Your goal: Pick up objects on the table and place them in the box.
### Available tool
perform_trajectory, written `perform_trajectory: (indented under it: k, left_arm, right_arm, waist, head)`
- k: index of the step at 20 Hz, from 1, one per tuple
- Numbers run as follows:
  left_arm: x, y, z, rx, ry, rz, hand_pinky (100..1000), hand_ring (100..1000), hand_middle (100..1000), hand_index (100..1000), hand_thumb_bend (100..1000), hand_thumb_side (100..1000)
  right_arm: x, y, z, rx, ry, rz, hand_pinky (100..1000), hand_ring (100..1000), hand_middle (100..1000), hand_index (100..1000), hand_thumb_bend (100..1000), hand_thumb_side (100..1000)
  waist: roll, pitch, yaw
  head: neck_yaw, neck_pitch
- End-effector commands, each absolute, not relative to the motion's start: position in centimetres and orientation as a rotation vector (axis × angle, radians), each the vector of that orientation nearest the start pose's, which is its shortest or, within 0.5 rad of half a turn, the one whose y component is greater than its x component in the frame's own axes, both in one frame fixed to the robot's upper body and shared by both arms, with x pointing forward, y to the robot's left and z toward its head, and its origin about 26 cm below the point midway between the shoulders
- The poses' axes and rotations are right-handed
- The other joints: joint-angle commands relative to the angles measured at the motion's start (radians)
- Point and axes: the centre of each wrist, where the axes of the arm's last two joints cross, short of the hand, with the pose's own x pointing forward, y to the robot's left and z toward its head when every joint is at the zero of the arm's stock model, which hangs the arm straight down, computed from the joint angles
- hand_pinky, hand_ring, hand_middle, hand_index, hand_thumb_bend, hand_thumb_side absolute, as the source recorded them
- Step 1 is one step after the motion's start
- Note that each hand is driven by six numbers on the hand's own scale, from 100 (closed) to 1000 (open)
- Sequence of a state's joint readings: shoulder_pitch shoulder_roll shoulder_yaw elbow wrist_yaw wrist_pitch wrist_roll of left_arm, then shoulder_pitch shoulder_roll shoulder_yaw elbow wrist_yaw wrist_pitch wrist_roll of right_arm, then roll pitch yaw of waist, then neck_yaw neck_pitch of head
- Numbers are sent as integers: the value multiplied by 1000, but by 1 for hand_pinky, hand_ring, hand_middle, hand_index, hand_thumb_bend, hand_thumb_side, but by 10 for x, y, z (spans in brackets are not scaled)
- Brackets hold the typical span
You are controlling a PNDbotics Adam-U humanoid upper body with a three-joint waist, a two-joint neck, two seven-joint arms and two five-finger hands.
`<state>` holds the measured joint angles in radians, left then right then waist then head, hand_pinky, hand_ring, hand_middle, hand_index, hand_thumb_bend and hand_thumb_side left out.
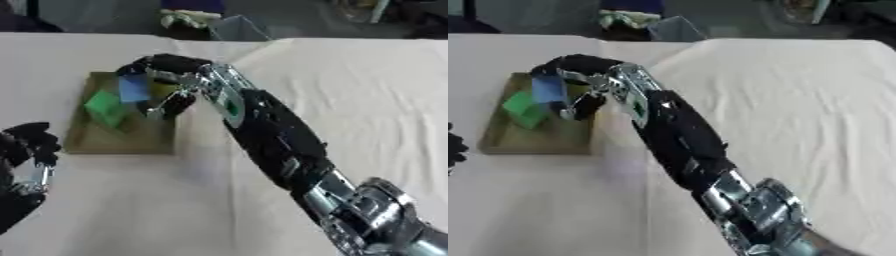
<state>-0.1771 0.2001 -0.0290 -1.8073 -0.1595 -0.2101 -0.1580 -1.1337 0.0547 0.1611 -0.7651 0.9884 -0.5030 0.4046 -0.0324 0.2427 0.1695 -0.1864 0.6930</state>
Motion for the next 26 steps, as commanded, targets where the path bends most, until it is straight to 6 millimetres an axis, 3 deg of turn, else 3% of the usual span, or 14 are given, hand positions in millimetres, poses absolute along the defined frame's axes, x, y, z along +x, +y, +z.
perform_trajectory:
  k: [1, 3, 8, 12, 14, 18, 19, 26]
  left_arm:
    - [308, 255, 117, 131, -2160, -555, 553, 601, 578, 777, 100, 367]
    - [308, 255, 117, 132, -2160, -554, 553, 600, 578, 777, 100, 367]
    - [308, 255, 117, 132, -2159, -552, 553, 599, 577, 777, 100, 367]
    - [308, 255, 116, 133, -2156, -550, 553, 599, 577, 777, 100, 368]
    - [308, 255, 116, 133, -2155, -550, 553, 599, 576, 777, 100, 369]
    - [308, 255, 116, 132, -2155, -550, 553, 599, 576, 777, 100, 369]
    - [307, 255, 116, 133, -2154, -549, 553, 599, 576, 777, 100, 368]
    - [307, 256, 115, 137, -2150, -545, 553, 599, 575, 777, 100, 369]
  right_arm:
    - [469, -33, 184, 442, 2408, -2594, 897, 836, 627, 976, 100, 204]
    - [468, -32, 178, 442, 2397, -2615, 898, 840, 649, 979, 100, 205]
    - [468, -33, 172, 539, 2408, -2622, 908, 873, 830, 999, 100, 205]
    - [469, -36, 171, 650, 2478, -2566, 929, 918, 937, 1000, 100, 363]
    - [470, -38, 170, 693, 2509, -2541, 938, 936, 962, 1000, 100, 418]
    - [471, -39, 165, 718, 2541, -2528, 943, 946, 969, 1000, 100, 433]
    - [472, -40, 165, 722, 2559, -2518, 985, 1000, 1000, 1000, 100, 492]
    - [475, -46, 179, 703, 2670, -2451, 996, 1000, 1000, 1000, 100, 500]
  waist:
    - [7, -18, -1]
    - [8, -18, -3]
    - [10, -17, -5]
    - [11, -18, -9]
    - [11, -18, -10]
    - [11, -18, -10]
    - [12, -18, -12]
    - [10, -20, -18]
  head:
    - [-4, -3]
    - [-5, -2]
    - [-7, -1]
    - [-8, -1]
    - [-9, -1]
    - [-9, -1]
    - [-9, -1]
    - [-6, 0]
